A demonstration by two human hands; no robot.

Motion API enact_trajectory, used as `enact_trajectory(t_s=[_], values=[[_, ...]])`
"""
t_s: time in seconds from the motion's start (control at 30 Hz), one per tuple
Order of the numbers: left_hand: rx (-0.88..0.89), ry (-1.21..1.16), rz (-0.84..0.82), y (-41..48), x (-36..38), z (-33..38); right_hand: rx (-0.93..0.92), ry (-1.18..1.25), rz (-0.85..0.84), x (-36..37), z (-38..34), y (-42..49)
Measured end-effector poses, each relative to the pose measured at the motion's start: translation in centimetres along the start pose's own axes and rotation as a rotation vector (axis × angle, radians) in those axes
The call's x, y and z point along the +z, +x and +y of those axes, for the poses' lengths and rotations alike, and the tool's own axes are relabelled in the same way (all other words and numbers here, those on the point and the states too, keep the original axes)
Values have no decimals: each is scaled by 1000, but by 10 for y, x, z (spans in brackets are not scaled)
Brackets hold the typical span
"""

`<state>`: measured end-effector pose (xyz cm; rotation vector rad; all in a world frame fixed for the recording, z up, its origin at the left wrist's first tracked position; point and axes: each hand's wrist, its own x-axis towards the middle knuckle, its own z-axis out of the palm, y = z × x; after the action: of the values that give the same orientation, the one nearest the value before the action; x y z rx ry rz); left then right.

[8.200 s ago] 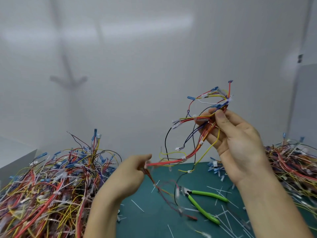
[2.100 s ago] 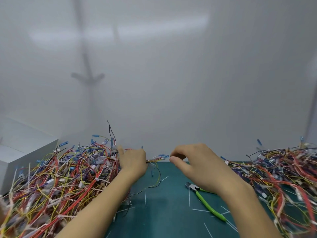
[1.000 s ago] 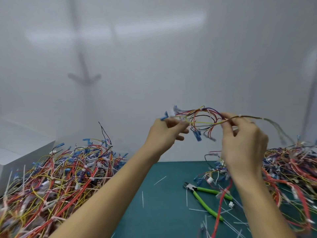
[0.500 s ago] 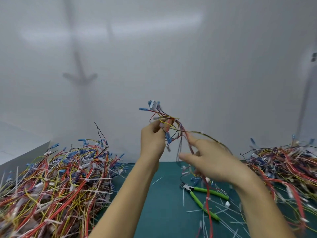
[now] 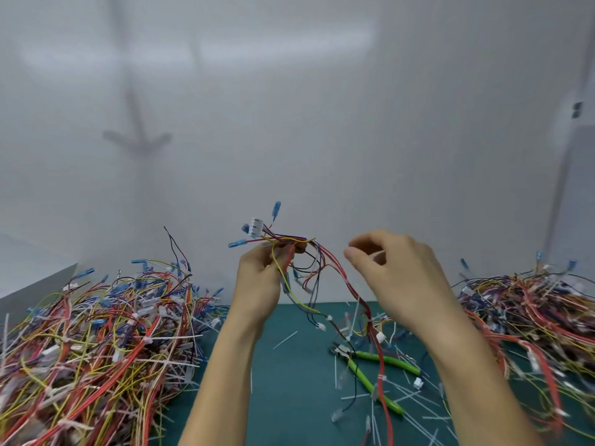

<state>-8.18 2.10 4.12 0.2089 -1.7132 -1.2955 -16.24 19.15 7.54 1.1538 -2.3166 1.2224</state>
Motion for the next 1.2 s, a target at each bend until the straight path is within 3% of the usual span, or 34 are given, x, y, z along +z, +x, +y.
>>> enact_trajectory(t_s=[0.2, 0.33, 0.47, 0.57, 0.77, 0.97, 1.2], values=[[-90, -22, -163, -14, 7, 14, -4, 75, -60, 9, -3, -1], [-286, -104, -96, -13, 6, 17, 35, 143, 16, 11, 1, 0], [-354, -163, -17, -11, -5, 27, 80, 279, 100, 11, 0, 1], [-316, -92, -102, -13, -10, 39, 105, 445, 118, 11, -2, 1], [-192, 245, -159, -20, -16, 49, 143, 668, -21, 8, -6, -1], [-294, 228, -367, -20, -38, 52, 144, 817, 30, 7, -6, 1], [-270, -21, -177, -20, -42, 57, 200, 979, 43, 5, -7, 2]])
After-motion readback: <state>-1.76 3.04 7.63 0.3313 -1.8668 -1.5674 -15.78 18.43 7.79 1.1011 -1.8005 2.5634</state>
